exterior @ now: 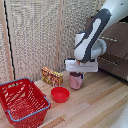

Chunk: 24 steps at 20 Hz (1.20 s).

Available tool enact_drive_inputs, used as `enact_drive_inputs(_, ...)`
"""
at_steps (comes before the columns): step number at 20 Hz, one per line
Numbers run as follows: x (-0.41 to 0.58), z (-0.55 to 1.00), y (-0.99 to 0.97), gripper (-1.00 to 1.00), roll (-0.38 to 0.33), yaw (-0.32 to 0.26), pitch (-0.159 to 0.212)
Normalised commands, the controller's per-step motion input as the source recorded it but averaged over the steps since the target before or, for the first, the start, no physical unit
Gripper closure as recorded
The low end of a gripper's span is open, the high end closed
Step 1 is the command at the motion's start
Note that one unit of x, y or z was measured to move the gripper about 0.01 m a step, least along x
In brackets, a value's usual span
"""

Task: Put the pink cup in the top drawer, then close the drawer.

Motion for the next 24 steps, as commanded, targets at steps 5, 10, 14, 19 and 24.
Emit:
enact_drive_inputs(5, 0.03, 0.57, -0.04, 1.0, 0.005, 0.024, 0.073)
enact_drive_inputs(10, 0.135, 0.68, -0.02, 1.0, 0.02, 0.026, 0.024)
enact_drive_inputs(14, 0.36, 0.67, -0.01, 1.0, 0.049, 0.023, 0.0)
enact_drive_inputs(19, 0.502, 0.63, 0.04, 1.0, 0.067, 0.002, 0.0)
enact_drive_inputs(24, 0.525, 0.63, 0.11, 1.0, 0.088, 0.001, 0.001)
